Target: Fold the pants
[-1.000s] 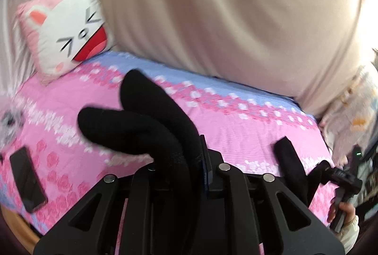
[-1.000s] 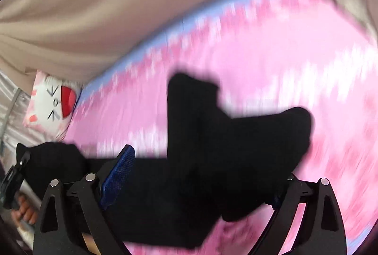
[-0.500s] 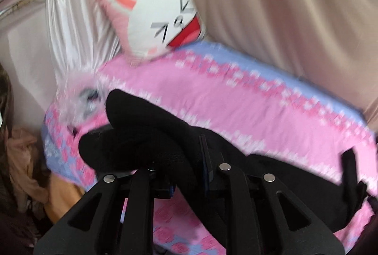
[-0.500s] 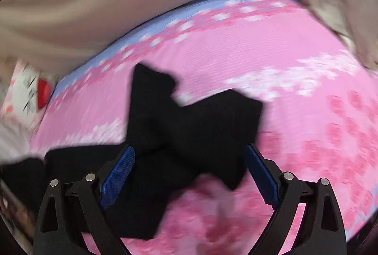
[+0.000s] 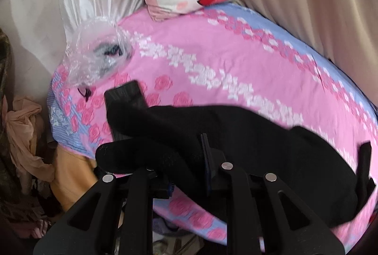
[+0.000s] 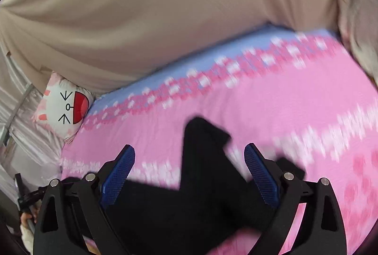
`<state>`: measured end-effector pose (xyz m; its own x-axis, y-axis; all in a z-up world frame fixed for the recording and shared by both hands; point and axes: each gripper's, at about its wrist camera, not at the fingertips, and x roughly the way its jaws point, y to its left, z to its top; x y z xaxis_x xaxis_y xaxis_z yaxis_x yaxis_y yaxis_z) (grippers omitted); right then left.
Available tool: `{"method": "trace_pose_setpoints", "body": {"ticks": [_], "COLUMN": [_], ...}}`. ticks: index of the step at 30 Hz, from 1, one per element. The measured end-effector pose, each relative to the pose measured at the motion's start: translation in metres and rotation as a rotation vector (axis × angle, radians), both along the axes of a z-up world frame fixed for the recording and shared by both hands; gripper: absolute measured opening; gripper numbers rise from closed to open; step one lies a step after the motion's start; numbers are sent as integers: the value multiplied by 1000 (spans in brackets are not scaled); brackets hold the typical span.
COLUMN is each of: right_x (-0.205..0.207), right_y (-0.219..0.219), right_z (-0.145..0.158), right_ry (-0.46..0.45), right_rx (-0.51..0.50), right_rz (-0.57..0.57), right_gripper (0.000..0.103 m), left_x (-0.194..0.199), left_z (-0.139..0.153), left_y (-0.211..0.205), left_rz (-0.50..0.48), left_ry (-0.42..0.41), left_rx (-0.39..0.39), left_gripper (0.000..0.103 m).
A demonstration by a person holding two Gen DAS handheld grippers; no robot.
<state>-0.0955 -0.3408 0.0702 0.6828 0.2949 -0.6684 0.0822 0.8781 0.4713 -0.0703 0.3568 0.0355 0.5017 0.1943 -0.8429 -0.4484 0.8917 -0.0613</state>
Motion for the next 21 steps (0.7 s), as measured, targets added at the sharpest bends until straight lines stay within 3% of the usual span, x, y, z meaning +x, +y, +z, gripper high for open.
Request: {"method": "trace_pose_setpoints", "body": {"ticks": [3,6,8,10,11,13,14,15,17,21], "right_x": [-35,-10,16,45,62,86,98,99,93,72], "right_y": [-8,-13,-19,-11,1,30,59,72,78,48], "right_z": [-62,-105,-89,-50,-39,-31,-27,-25,-20,-24], "right_ry": [138,236,161,42,34,89,106,105,107,119], "right_rx": [142,194,164,38,15,-33,-126,-196,-332,-323], "right_rz": [21,12,-19,-43,6,100,205,233,175,50], "right_gripper": [92,94,92,94,94,94,92,90,90,92], "left_x": [0,27,44,45,41,23,15,4,-7,8], "left_z": [-3,-5,-6,0,4,13,16,18,21,2], "left_y": [13,2,-6,-5,-2,4,6,7,7,21], "left_rz": [-38,-88,-101,-94,-91,-89,-84,-75,-94,-159], "left_ry": [10,41,67,62,52,26,17,12,3,90], "left_rx": [-76,-7,55,43,25,-27,-34,-31,-17,-24], "left_gripper": [19,19,21,21,21,21,21,21,23,30]}}
